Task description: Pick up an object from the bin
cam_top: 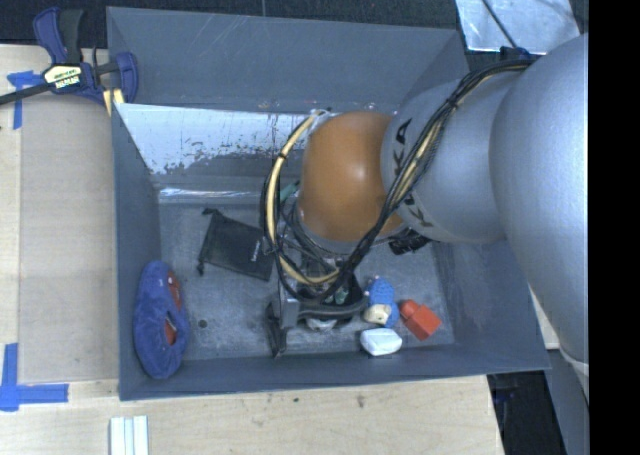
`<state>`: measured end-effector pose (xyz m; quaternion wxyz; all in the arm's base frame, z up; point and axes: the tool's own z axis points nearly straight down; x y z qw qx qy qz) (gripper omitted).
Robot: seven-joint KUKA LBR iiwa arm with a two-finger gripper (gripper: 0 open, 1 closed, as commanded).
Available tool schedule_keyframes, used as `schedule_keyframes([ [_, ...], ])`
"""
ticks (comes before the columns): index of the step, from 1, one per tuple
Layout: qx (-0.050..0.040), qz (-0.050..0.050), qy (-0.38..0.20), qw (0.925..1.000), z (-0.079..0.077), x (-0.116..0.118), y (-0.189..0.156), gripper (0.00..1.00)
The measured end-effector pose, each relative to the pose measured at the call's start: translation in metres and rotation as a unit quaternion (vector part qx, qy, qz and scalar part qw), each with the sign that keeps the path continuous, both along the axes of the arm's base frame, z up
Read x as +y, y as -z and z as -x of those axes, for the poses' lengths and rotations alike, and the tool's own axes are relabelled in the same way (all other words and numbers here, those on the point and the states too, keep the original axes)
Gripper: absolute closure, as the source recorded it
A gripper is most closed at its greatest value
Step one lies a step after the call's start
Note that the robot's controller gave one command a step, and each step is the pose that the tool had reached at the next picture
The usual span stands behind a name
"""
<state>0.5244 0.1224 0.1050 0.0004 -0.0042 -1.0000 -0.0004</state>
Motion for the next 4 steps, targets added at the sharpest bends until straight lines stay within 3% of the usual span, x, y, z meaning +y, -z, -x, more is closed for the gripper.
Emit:
schedule_keyframes([
  [1,-0.0118,-0.005,0.080,0.9967,-0.043,-0.008,0.025,0.00],
  [2,-0.0043,-0.001,0.079,0.9968,-0.037,-0.011,0.033,1.00],
  [3,-0.0070,-0.001,0.096,0.9954,-0.078,-0.025,-0.064,1.00],
  [4,-0.0031,0.000,0.077,0.9970,-0.102,-0.022,-0.041,1.00],
])
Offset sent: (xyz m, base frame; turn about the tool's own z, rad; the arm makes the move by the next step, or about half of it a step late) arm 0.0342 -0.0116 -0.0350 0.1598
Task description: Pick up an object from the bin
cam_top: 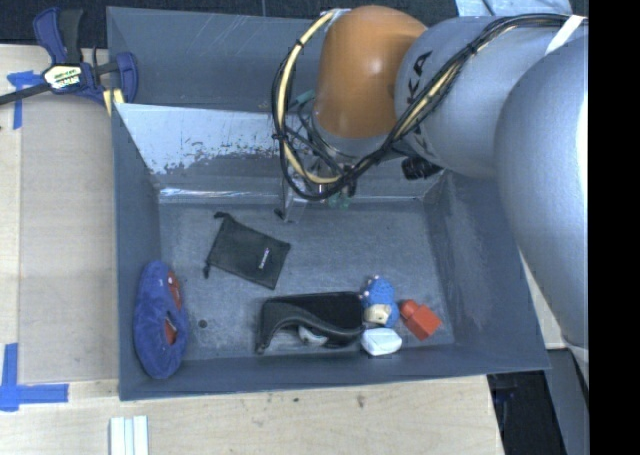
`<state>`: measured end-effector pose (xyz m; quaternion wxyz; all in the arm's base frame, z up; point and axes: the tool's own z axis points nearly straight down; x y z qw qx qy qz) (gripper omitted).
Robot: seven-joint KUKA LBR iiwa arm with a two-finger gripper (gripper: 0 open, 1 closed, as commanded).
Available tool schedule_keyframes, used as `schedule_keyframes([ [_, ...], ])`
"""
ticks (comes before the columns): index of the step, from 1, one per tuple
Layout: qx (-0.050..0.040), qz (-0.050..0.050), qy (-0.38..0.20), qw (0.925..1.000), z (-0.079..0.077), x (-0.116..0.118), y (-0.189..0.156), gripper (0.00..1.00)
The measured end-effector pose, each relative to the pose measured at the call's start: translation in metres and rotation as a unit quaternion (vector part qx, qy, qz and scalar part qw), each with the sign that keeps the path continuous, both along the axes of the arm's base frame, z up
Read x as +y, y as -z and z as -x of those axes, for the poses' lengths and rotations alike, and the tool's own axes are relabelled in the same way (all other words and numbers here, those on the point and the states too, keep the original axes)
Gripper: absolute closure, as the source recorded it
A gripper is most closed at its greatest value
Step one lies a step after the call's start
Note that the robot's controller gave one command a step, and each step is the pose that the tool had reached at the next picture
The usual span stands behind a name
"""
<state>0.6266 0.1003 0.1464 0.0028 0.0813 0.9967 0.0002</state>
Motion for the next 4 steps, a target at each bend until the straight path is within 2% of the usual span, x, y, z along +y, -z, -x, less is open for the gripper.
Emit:
schedule_keyframes([
  [1,0.0003,0.000,0.000,1.0000,0.001,0.000,-0.001,0.00],
  [2,0.0047,0.000,0.002,1.0000,0.067,0.014,0.062,0.00],
  [3,0.0010,0.000,0.002,1.0000,0.064,0.013,0.059,1.00],
  [4,-0.0035,-0.001,-0.002,1.0000,0.055,0.009,-0.060,1.00],
])
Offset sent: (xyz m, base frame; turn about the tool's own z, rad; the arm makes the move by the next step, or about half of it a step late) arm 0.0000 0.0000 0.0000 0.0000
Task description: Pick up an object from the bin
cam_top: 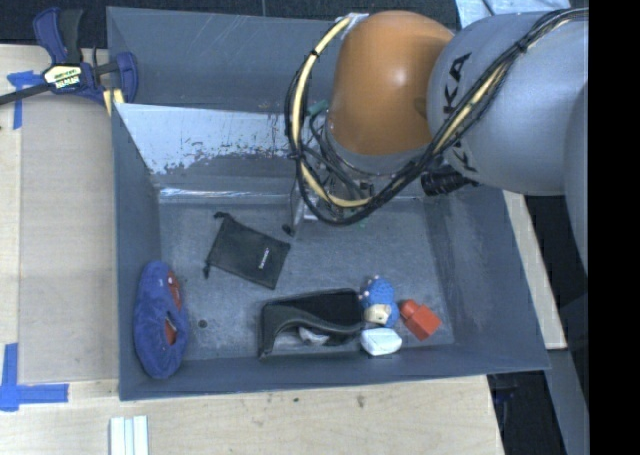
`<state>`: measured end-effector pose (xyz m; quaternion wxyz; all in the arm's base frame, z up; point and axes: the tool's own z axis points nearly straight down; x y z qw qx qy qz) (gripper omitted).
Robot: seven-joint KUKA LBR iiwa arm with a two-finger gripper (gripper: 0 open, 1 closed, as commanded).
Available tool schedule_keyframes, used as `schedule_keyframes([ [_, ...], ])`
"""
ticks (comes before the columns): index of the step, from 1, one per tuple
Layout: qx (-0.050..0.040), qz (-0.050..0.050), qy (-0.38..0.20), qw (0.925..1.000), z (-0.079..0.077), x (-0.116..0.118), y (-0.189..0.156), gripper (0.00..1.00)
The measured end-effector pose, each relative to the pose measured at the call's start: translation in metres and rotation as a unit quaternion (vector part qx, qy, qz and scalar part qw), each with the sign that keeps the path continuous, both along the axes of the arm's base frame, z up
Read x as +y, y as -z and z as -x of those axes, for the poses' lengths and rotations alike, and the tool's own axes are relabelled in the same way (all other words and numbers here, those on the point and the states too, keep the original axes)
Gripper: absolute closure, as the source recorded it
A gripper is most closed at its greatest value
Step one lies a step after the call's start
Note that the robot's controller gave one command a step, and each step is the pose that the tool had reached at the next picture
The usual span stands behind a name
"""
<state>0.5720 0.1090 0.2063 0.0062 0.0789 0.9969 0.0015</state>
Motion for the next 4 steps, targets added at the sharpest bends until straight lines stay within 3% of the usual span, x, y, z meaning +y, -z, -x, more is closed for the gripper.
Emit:
schedule_keyframes([
  [1,0.0030,0.001,-0.087,0.9962,-0.057,-0.006,0.016,1.00],
  [2,0.0030,0.001,-0.087,0.9962,-0.056,-0.006,0.015,0.00],
  [3,0.0061,0.002,-0.259,0.9659,-0.046,0.027,0.138,0.00],
  [4,0.0028,0.002,-0.258,0.9663,-0.048,0.027,0.135,1.00],
])
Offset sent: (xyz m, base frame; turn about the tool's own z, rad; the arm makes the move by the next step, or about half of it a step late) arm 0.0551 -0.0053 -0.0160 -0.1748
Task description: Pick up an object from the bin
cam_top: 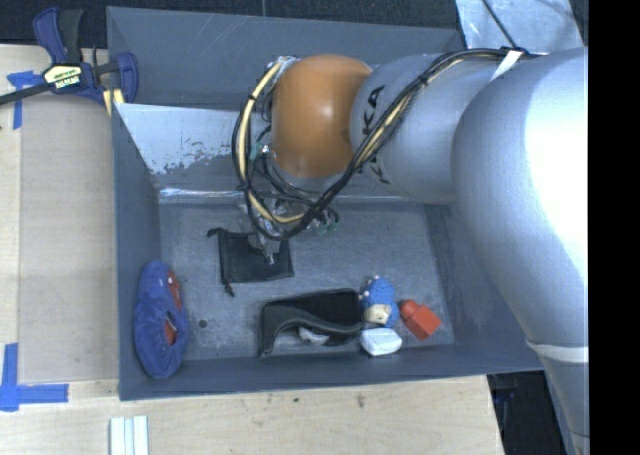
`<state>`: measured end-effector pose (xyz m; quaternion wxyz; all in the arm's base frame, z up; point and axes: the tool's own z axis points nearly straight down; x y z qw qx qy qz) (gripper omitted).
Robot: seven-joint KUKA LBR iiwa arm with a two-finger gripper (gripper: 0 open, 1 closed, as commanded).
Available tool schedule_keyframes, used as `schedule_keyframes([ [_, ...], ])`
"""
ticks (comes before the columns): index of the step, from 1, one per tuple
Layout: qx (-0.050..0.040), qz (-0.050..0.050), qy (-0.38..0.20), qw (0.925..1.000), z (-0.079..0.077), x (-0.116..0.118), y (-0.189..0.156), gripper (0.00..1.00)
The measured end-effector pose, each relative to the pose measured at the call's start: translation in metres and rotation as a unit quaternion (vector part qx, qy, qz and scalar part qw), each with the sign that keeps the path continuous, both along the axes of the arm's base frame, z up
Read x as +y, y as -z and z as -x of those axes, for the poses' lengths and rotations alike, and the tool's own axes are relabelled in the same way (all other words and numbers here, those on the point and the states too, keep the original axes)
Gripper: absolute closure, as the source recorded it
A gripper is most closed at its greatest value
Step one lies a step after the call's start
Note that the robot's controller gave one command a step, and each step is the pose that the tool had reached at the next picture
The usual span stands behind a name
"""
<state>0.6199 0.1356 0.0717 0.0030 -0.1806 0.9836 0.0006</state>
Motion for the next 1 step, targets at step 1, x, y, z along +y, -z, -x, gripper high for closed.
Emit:
schedule_keyframes([
  [1,-0.0038,0.000,-0.003,1.0000,0.0130,-0.0021,-0.1751,1.00],
])
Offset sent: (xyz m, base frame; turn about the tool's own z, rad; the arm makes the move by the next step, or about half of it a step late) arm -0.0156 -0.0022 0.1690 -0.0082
